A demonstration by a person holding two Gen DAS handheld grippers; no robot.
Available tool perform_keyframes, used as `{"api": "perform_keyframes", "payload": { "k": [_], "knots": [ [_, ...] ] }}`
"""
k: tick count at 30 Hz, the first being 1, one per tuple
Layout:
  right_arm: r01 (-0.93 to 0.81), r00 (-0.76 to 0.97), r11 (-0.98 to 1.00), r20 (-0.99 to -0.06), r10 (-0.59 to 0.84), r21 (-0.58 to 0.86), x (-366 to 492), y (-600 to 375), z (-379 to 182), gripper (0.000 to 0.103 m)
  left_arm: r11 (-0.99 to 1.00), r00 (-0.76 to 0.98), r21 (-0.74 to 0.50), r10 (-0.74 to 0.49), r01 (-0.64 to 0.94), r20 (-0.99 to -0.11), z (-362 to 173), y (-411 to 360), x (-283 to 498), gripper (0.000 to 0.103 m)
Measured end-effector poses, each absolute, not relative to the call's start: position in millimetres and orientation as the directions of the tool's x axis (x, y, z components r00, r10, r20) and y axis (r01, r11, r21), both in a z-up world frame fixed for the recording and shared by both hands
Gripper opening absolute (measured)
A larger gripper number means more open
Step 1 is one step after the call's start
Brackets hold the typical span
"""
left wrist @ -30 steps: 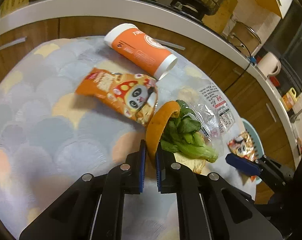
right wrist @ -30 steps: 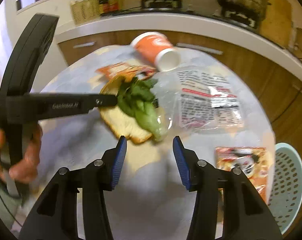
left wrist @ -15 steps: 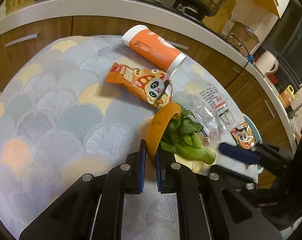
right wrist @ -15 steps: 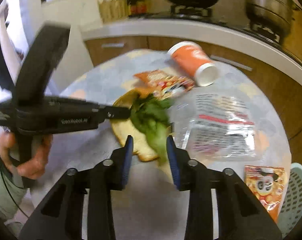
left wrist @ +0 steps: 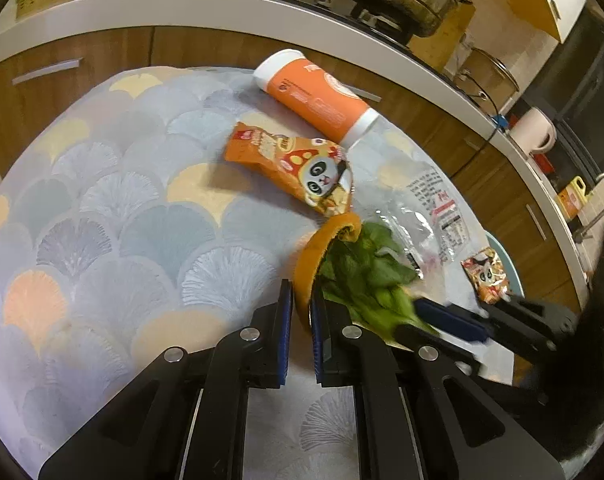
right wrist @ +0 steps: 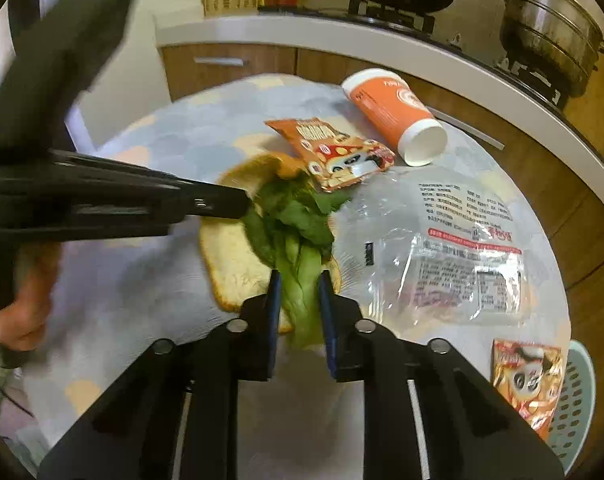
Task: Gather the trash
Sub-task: 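Grasp the orange peel with the left tool while the right tool grasps the bok choy, then carry the peel and bok choy over the basket and release both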
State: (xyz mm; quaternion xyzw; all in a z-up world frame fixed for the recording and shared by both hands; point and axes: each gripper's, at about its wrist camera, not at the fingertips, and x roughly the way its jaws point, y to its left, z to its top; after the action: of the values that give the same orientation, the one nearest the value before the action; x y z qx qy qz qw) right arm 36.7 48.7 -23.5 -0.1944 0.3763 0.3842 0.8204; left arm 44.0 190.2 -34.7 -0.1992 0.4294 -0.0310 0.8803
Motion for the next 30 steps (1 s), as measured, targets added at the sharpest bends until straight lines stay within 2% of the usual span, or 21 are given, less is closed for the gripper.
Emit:
{"api": "perform_keyframes", "payload": {
  "k": [5,7,8,9,11,14,17,18,20,22,23,24,25,26,30],
  "knots": [
    [-0.754,0.395,0.647,-0.711,0.581,0.110,21.2,10.2,1.3,0.014,0.935,0.628,-0.338,-0.199,-0.109,-0.753,-35.0,185.6,37.4,0.008],
    [-0.746,0.390,0.650,-0.698,0.601,0.143,11.8,-6.9,7.6,0.014,0.943,0.628,-0.316,-0.183,-0.105,-0.756,-34.8,182.0,35.0,0.019],
    [-0.736,0.402,0.662,-0.695,0.596,0.141,4.8,-17.4,8.6,0.014,0.945,0.628,-0.311,-0.181,-0.103,-0.757,-35.0,180.2,34.7,0.034],
    [-0.726,0.416,0.675,-0.697,0.584,0.131,-0.4,-25.1,7.8,0.014,0.947,0.630,-0.306,-0.177,-0.102,-0.756,-35.2,178.5,34.9,0.044],
    [-0.692,0.457,0.716,-0.709,0.537,0.096,-10.9,-43.3,2.2,0.014,0.948,0.616,-0.294,-0.159,-0.123,-0.771,-39.6,175.3,40.7,0.050],
    [-0.634,0.507,0.772,-0.729,0.461,0.047,-13.5,-63.0,-11.4,0.014,0.938,0.624,-0.309,-0.149,-0.155,-0.767,-39.8,173.9,46.8,0.051],
    [-0.591,0.499,0.803,-0.746,0.440,0.079,-6.0,-74.3,-24.5,0.014,0.949,0.624,-0.274,-0.122,-0.154,-0.772,-39.2,162.2,52.3,0.048],
    [-0.579,0.496,0.811,-0.753,0.433,0.085,-5.0,-74.4,-29.6,0.014,0.957,0.623,-0.251,-0.110,-0.142,-0.774,-39.8,154.8,52.5,0.042],
    [-0.574,0.495,0.815,-0.758,0.425,0.083,-7.2,-72.5,-35.6,0.016,0.964,0.623,-0.214,-0.072,-0.157,-0.779,-40.1,147.0,49.7,0.037],
    [-0.572,0.504,0.816,-0.752,0.425,0.078,-11.2,-71.9,-36.4,0.024,0.964,0.628,-0.192,-0.035,-0.184,-0.777,-40.2,143.2,46.1,0.030],
    [-0.574,0.503,0.814,-0.748,0.432,0.084,-11.6,-72.5,-36.3,0.027,0.963,0.632,-0.195,-0.034,-0.187,-0.774,-40.3,141.6,43.7,0.017],
    [-0.575,0.504,0.814,-0.746,0.436,0.088,-10.0,-72.4,-36.8,0.036,0.961,0.633,-0.205,-0.044,-0.184,-0.773,-40.2,140.6,41.1,0.008],
    [-0.575,0.501,0.813,-0.746,0.438,0.091,-8.4,-71.9,-37.8,0.051,0.957,0.638,-0.229,-0.064,-0.179,-0.767,-40.6,140.2,37.3,0.008],
    [-0.574,0.501,0.814,-0.747,0.438,0.092,-6.6,-71.8,-39.3,0.054,0.956,0.644,-0.231,-0.062,-0.181,-0.762,-39.6,138.2,34.1,0.006],
    [-0.552,0.527,0.832,-0.746,0.407,0.063,-0.8,-70.3,-46.1,0.053,0.962,0.673,-0.228,-0.069,-0.152,-0.737,-32.2,128.6,16.6,0.004]
  ]
}}
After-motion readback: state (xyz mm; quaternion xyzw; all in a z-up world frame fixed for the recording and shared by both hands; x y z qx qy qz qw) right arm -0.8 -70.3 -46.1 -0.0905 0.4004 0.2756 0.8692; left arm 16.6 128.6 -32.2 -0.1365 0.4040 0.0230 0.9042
